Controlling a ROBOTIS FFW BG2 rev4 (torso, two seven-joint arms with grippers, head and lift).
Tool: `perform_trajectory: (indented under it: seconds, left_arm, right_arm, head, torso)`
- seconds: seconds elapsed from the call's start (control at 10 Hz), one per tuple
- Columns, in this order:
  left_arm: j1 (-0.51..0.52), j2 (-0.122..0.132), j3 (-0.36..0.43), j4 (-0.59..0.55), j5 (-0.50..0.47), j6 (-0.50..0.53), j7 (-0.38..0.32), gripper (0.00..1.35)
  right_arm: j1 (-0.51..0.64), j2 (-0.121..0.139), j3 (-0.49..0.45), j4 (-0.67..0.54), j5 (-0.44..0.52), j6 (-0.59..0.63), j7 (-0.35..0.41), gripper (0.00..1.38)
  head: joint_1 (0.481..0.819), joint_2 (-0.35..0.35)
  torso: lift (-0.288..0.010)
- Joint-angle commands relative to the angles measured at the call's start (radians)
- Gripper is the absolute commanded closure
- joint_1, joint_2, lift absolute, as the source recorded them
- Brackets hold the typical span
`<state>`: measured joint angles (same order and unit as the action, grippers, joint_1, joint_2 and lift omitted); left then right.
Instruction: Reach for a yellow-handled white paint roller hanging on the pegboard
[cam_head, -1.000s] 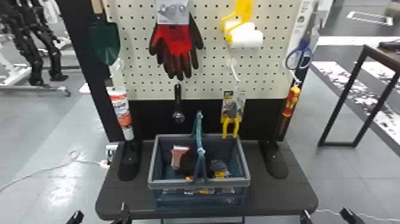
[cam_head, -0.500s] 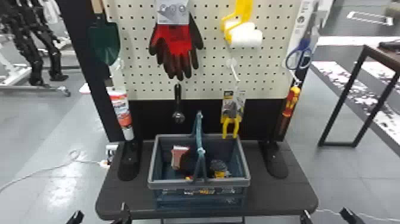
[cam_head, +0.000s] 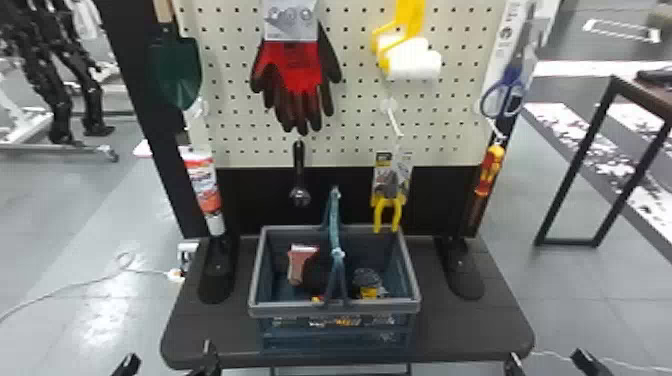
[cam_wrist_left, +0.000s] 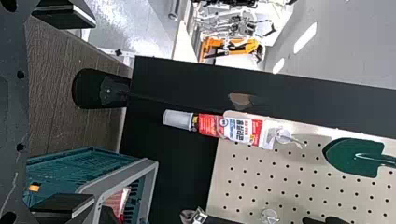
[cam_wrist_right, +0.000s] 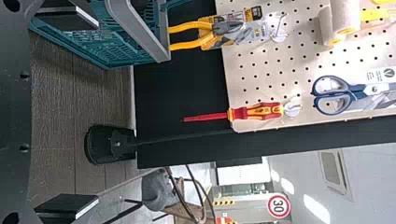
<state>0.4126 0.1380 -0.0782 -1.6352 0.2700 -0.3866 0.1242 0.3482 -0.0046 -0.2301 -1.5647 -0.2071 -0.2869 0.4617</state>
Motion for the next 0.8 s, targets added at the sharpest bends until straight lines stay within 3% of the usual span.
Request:
perform_trajectory:
  seconds: [0.0, 0.7]
  left_arm:
    - [0.0, 0.0, 0.0, 0.0, 0.0, 0.0, 0.0, 0.0]
    - [0.0, 0.0, 0.0, 0.0, 0.0, 0.0, 0.0, 0.0]
  right_arm:
    - [0.0, 0.005, 0.0, 0.0, 0.0, 0.0, 0.0, 0.0]
    - [0.0, 0.005, 0.0, 0.0, 0.0, 0.0, 0.0, 0.0]
  head:
    - [0.549, 0.0]
    - [0.549, 0.0]
  torso:
    - [-0.1]
    - [-0.1]
